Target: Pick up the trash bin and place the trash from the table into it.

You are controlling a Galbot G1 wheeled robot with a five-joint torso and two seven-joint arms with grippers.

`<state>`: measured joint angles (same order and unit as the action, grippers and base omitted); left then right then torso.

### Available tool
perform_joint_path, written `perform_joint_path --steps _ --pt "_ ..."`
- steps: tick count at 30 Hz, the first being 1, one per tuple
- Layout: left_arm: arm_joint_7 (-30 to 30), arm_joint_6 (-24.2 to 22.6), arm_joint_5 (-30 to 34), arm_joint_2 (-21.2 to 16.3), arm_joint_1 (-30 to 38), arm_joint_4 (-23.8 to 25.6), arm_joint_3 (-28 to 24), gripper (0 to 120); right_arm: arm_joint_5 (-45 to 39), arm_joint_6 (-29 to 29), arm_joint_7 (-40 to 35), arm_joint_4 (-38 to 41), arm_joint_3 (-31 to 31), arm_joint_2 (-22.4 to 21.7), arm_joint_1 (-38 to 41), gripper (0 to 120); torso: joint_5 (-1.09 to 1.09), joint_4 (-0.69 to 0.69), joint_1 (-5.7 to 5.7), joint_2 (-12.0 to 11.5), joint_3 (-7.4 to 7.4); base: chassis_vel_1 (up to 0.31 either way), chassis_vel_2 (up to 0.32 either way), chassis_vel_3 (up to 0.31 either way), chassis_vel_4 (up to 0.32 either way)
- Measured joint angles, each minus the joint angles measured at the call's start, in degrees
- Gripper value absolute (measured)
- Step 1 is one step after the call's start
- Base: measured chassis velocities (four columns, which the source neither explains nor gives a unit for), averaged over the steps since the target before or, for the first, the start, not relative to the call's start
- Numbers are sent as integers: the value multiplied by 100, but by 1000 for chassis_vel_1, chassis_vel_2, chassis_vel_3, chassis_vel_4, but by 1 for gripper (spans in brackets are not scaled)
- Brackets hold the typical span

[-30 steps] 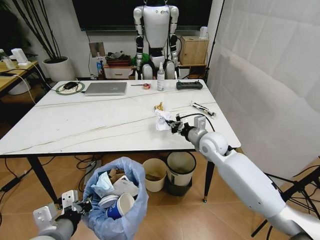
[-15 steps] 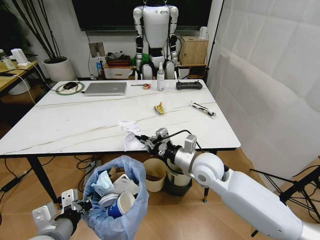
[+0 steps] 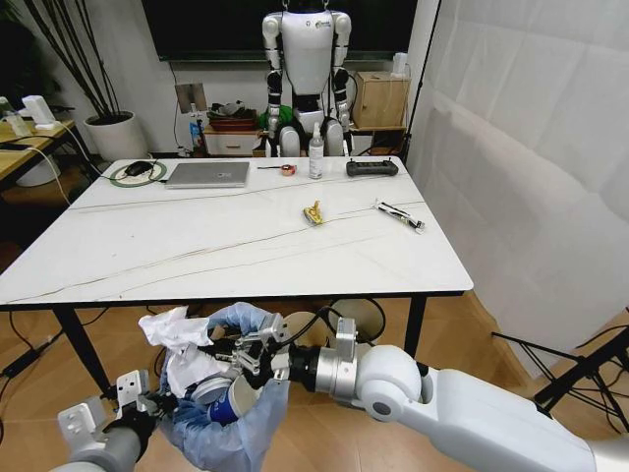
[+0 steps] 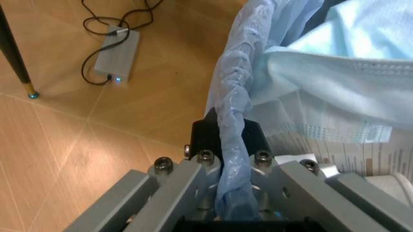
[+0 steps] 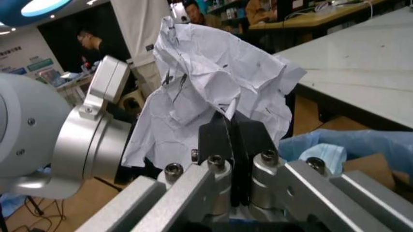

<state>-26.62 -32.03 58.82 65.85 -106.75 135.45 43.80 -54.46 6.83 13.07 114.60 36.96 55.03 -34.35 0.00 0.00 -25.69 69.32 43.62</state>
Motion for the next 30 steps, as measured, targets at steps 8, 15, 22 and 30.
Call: perform_joint_path --steps 8,15,22,30 --pt "-48 -29 89 -31 21 6 5 0 364 -52 39 -495 131 118 -47 0 0 0 0 0 0 0 0 0 0" --pt "-108 -71 126 -81 10 15 16 0 740 -87 36 -707 138 95 -39 0 0 0 0 0 1 0 0 0 0" --pt "-146 -158 107 -126 31 -4 18 0 1062 55 -140 -554 170 82 67 0 0 0 0 0 1 0 0 0 0" --pt "-143 -159 127 -166 28 -13 37 0 1166 728 -227 -36 313 -6 394 0 0 0 0 -1 1 0 0 0 0"
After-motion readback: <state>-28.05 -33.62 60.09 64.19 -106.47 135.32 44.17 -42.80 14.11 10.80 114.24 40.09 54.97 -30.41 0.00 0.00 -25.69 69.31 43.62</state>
